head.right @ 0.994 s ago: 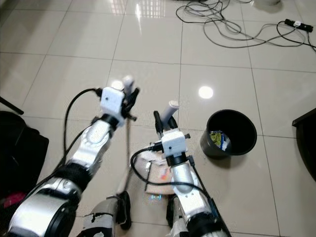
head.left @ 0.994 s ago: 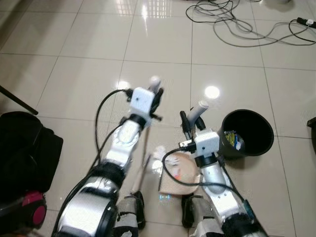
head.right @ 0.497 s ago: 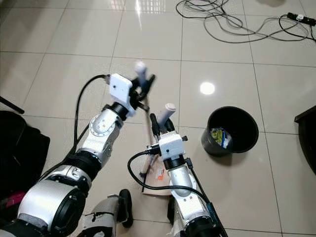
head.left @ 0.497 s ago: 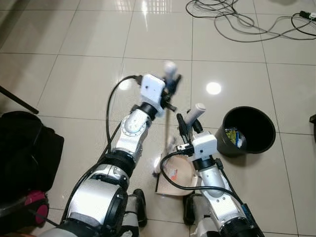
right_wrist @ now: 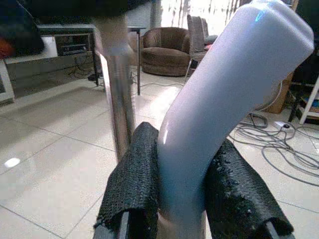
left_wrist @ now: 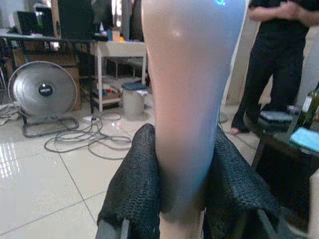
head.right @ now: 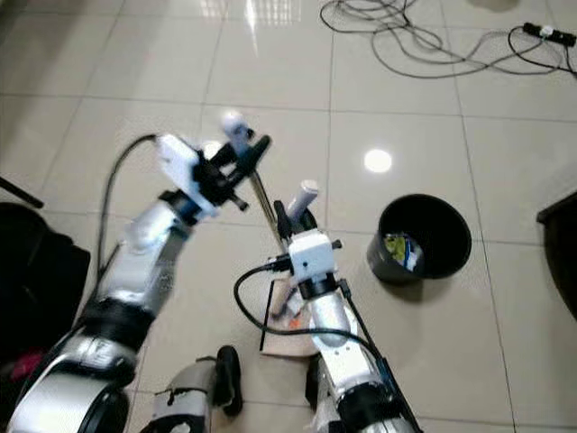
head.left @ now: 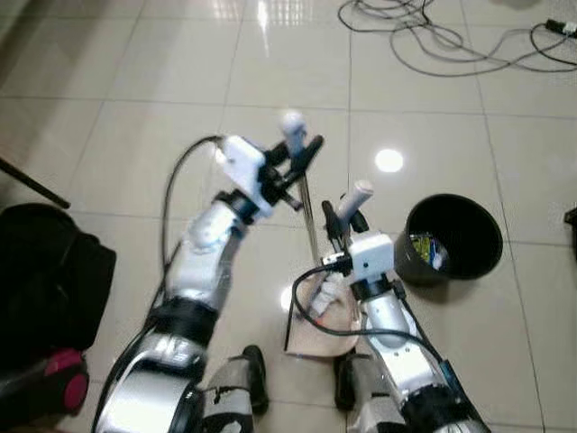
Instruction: Sweep floor
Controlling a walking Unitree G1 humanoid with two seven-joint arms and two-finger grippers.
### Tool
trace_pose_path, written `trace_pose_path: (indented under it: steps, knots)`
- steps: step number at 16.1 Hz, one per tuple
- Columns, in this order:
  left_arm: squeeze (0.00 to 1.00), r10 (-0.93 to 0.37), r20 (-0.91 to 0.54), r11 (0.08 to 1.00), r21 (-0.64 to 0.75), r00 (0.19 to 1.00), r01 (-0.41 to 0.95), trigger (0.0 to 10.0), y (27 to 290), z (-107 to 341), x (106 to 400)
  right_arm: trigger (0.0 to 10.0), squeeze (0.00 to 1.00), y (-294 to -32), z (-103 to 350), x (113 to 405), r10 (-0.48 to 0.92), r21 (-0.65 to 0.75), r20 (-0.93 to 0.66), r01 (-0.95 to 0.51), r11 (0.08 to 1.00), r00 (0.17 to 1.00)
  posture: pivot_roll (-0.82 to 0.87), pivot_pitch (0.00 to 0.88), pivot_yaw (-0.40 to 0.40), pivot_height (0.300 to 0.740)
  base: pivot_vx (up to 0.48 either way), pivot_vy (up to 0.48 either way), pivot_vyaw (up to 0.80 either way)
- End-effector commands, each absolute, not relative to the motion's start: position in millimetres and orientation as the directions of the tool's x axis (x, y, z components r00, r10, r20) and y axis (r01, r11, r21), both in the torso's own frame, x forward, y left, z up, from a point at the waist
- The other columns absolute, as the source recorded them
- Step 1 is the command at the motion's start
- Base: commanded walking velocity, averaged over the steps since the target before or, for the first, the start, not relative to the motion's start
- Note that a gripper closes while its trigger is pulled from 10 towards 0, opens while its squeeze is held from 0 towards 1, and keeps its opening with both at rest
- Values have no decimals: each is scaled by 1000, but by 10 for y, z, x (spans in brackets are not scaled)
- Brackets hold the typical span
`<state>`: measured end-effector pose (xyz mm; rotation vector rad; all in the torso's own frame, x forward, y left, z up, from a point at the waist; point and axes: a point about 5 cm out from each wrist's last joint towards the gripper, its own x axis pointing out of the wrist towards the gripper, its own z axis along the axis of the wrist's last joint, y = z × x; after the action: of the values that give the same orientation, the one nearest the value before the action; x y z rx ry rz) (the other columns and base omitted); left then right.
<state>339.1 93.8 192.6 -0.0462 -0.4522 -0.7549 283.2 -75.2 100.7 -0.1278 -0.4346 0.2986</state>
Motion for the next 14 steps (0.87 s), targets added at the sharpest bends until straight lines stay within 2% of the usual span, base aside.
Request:
trace_pose_path:
  steps: [1, 4, 5, 7, 8, 9, 11, 14]
  knots:
    - [0, -656, 436, 723, 129, 616, 678, 10000, 995, 2032, 3314, 10000, 0, -785, 863, 2809, 307, -170, 329, -264, 950, 893, 118, 286, 53, 740, 0, 0, 0]
    - [0, -630, 449, 748, 130, 634, 651, 10000, 1090, 2133, 3282, 10000, 0, -813, 878, 2837, 308, -178, 332, -261, 949, 892, 106, 267, 40, 740, 0, 0, 0]
    - [0, -613, 448, 767, 141, 650, 626, 10000, 1172, 2191, 3271, 10000, 0, -848, 898, 2864, 301, -177, 337, -254, 951, 892, 97, 227, 24, 740, 0, 0, 0]
    - [0, -580, 442, 802, 158, 685, 576, 10000, 1331, 2298, 3260, 10000, 0, -928, 937, 2934, 286, -176, 343, -238, 955, 895, 91, 220, 2, 740, 0, 0, 0]
    - [0, -544, 445, 832, 173, 711, 528, 10000, 1486, 2353, 3268, 10000, 0, -1006, 958, 2961, 252, -155, 352, -210, 965, 901, 89, 186, -14, 740, 0, 0, 0]
    - [0, -534, 440, 840, 176, 722, 513, 10000, 1526, 2355, 3280, 10000, 0, -1033, 962, 2972, 240, -146, 353, -200, 969, 904, 87, 168, -17, 740, 0, 0, 0]
    - [0, -441, 391, 897, 216, 808, 385, 10000, 1795, 2310, 3347, 10000, 0, -1165, 1037, 3021, 183, -88, 378, -161, 983, 908, 75, 142, -29, 740, 0, 0, 0]
    - [0, -347, 353, 931, 239, 869, 275, 10000, 1999, 2248, 3375, 10000, 0, -1273, 1185, 3030, 162, -45, 433, -158, 986, 887, 59, 119, -32, 740, 0, 0, 0]
